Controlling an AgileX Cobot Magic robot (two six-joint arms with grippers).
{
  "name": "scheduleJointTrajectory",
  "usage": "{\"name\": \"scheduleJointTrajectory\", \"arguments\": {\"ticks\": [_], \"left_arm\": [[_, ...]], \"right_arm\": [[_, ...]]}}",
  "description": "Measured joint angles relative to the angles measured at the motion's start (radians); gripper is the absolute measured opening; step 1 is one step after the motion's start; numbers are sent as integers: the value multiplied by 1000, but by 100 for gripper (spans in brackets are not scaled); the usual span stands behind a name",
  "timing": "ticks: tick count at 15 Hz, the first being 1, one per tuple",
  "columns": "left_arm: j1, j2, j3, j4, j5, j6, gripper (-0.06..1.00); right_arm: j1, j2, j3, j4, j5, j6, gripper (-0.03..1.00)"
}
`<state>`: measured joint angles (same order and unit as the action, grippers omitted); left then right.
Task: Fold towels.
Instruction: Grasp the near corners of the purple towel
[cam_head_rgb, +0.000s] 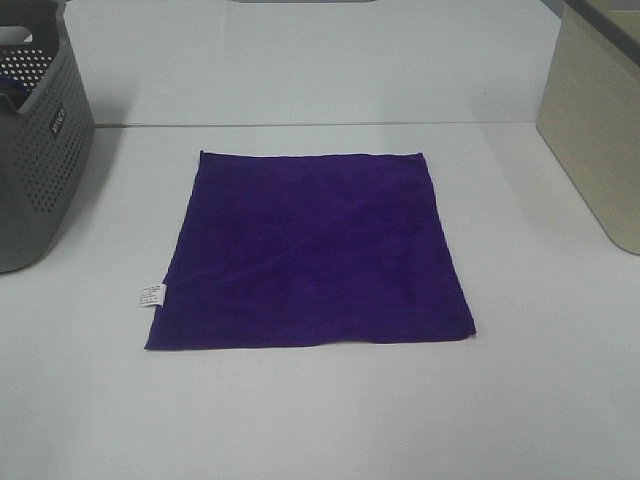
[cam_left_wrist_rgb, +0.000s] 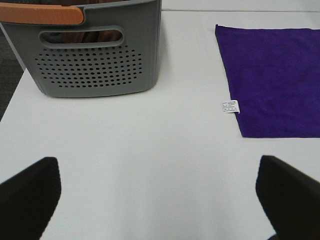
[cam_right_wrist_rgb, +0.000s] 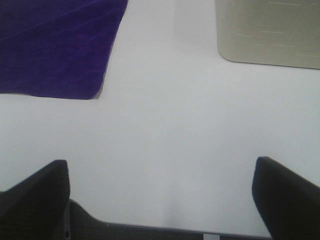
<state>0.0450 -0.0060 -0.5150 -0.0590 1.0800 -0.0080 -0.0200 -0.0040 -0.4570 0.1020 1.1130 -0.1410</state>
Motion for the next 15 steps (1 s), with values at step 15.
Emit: {"name": "scheduleJointTrajectory", "arguments": {"ticks": [15], "left_arm": [[0, 0, 0, 0, 0, 0, 99]], "right_arm": [[0, 0, 0, 0, 0, 0, 96]]}}
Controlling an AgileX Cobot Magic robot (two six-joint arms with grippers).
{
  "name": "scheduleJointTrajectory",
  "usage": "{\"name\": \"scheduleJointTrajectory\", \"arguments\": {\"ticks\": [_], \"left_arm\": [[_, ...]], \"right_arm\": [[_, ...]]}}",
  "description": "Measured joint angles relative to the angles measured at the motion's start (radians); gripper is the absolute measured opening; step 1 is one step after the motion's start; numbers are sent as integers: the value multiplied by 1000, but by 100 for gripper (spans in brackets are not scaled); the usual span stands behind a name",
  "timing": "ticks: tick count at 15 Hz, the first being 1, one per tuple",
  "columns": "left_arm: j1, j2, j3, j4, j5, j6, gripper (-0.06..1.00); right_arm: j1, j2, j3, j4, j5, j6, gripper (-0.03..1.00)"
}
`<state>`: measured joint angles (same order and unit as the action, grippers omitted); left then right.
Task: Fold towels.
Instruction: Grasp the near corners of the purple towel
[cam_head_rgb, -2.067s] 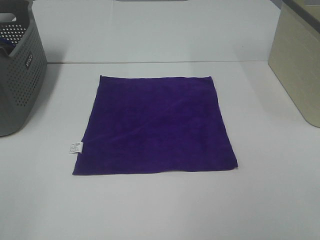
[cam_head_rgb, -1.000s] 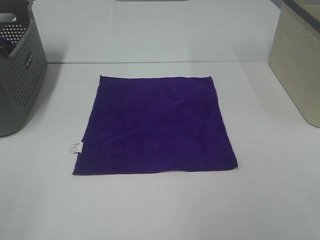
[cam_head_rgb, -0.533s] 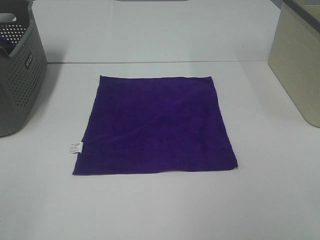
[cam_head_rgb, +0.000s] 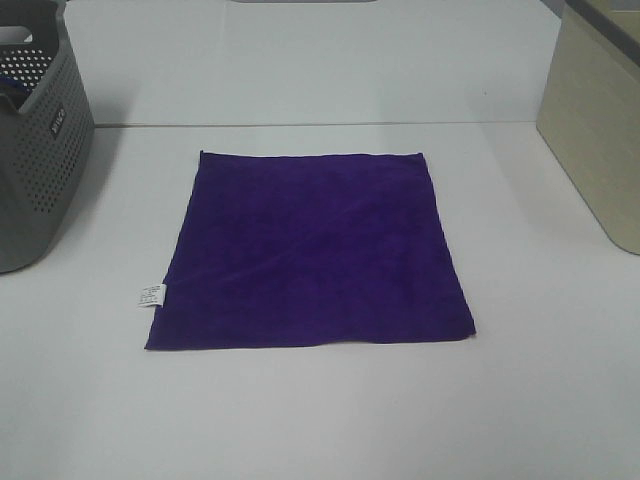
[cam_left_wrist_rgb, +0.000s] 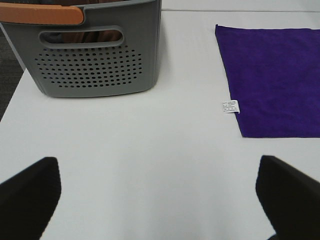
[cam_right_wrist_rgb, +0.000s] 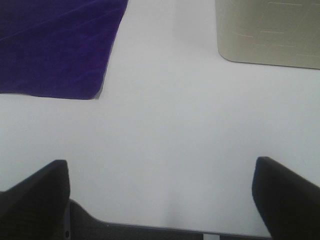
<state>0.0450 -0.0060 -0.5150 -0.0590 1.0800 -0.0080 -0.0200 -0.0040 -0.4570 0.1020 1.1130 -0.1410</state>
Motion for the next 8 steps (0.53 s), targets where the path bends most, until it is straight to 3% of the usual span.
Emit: {"name": "scheduleJointTrajectory", "arguments": {"ticks": [8], "left_arm": [[0, 0, 0, 0, 0, 0, 99]], "right_arm": [[0, 0, 0, 0, 0, 0, 96]]}}
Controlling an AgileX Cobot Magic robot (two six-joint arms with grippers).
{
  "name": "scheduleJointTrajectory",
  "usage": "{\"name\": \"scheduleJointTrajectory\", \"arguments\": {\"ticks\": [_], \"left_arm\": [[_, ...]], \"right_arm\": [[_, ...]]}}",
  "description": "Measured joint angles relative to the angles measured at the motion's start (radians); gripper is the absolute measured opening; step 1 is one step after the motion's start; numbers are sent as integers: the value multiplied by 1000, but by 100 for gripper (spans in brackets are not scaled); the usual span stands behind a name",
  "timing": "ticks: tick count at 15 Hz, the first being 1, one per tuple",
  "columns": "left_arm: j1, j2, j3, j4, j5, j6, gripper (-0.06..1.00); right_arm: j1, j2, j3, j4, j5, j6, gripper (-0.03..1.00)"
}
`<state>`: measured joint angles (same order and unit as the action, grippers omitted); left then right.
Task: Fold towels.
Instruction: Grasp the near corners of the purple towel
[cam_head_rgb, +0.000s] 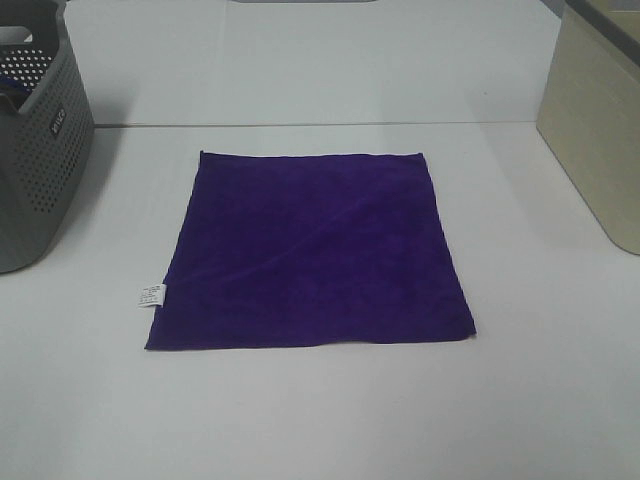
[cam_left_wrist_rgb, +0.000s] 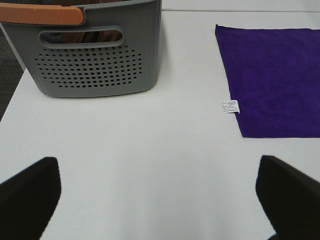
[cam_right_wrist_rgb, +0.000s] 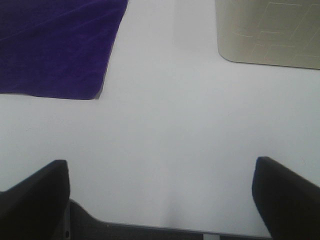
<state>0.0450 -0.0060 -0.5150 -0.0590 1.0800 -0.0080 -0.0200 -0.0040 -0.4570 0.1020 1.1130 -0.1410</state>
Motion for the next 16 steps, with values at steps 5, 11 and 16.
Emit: {"name": "scheduleJointTrajectory", "arguments": {"ticks": [5, 11, 16], "left_arm": [[0, 0, 0, 0, 0, 0, 99], [0, 0, 0, 0, 0, 0, 99], [0, 191, -76, -20, 2, 8, 99]], "right_arm": [[0, 0, 0, 0, 0, 0, 96], [0, 0, 0, 9, 0, 0, 96], [0, 238, -141, 67, 101, 21, 96]]}}
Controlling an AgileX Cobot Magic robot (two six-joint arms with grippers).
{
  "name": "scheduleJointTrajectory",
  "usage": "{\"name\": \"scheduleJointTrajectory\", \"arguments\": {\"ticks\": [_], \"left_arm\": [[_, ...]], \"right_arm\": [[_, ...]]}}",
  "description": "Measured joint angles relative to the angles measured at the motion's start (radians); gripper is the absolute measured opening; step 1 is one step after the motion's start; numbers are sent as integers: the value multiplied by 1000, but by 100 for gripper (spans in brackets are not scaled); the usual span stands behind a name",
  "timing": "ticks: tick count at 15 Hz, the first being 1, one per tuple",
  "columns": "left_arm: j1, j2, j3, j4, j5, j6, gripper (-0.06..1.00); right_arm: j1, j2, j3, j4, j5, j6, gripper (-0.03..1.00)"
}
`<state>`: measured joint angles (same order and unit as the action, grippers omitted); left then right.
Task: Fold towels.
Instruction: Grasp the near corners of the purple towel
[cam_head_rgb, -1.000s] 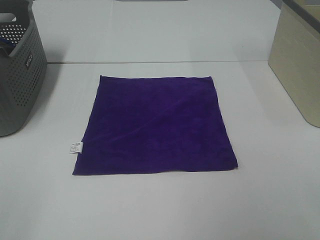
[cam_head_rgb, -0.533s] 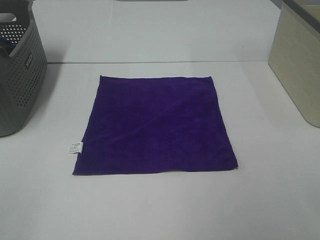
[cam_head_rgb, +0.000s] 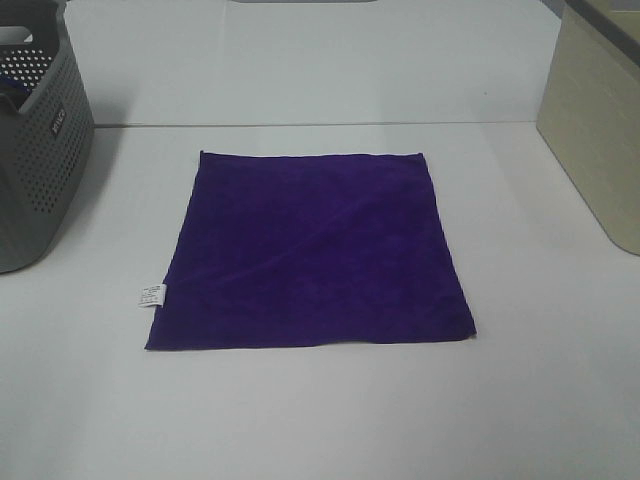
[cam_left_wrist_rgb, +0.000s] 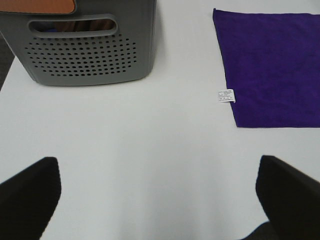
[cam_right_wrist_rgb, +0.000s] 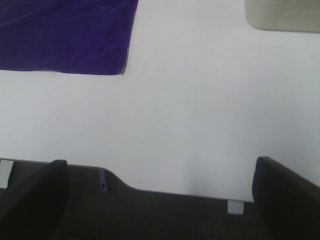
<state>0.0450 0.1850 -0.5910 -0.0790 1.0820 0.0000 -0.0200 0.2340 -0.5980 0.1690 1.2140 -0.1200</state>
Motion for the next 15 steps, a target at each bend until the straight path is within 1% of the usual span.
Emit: {"name": "scheduleJointTrajectory", "arguments": {"ticks": [1, 3, 4, 5, 6, 8, 9, 10, 11, 12, 13, 14, 15], "left_arm": [[0, 136, -76, -2, 6, 0, 99], [0, 420, -240, -7, 51, 0, 99], [0, 685, -355, -17, 62, 49, 99], [0, 805, -385, -49, 49, 88, 99], [0, 910, -391, -107, 16, 129, 99], [-3, 1083, -392, -254, -23, 233, 99], [-13, 1151, -392, -336, -63, 288, 99], [-37, 1205, -392, -408, -129, 342, 99], [-54, 1224, -393, -432, -153, 363, 99], [-88, 1267, -393, -477, -197, 390, 99], [-127, 1317, -393, -499, -226, 407, 99], [-156, 1369, -394, -507, -261, 417, 99], [-171, 1418, -398, -511, -285, 430, 99]], "right_arm": [[0, 120, -82, 7, 10, 15, 96], [0, 391, -258, 22, 11, 47, 96], [0, 655, -405, 37, 7, 53, 96], [0, 776, -462, 50, 5, 29, 96], [0, 875, -490, 76, 1, -17, 96], [0, 1037, -494, 195, 2, -141, 96], [0, 1097, -494, 272, 2, -204, 96], [0, 1150, -494, 351, -11, -266, 96], [0, 1169, -494, 384, -26, -286, 96], [0, 1212, -493, 429, -56, -327, 96], [0, 1252, -473, 467, -100, -360, 96], [0, 1279, -437, 507, -151, -389, 96], [0, 1310, -392, 558, -210, -443, 96]]}}
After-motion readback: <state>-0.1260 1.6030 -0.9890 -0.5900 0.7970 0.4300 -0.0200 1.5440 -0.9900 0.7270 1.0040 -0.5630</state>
